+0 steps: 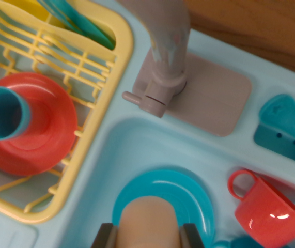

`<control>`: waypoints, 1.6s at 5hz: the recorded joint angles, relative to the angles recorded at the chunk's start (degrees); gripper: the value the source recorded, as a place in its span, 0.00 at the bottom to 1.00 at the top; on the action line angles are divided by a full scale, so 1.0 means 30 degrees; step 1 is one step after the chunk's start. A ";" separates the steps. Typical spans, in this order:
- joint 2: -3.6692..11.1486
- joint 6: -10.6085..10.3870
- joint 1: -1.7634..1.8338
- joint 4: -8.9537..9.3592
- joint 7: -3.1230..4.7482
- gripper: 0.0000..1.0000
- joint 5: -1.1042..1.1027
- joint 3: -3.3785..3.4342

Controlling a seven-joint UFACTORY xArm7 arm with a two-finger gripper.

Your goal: Pick detergent from the sink

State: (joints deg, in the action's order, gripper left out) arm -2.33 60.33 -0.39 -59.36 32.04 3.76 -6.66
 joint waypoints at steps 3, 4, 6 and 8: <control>-0.0599 0.1721 0.0018 -0.1132 -0.0181 1.00 -0.0160 -0.0014; -0.0887 0.2548 0.0027 -0.1676 -0.0269 1.00 -0.0237 -0.0021; -0.1158 0.3327 0.0035 -0.2189 -0.0351 1.00 -0.0309 -0.0028; -0.1403 0.4032 0.0043 -0.2653 -0.0425 1.00 -0.0375 -0.0034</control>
State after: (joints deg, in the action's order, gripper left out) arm -6.54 72.42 -0.26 -67.32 30.76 2.64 -6.77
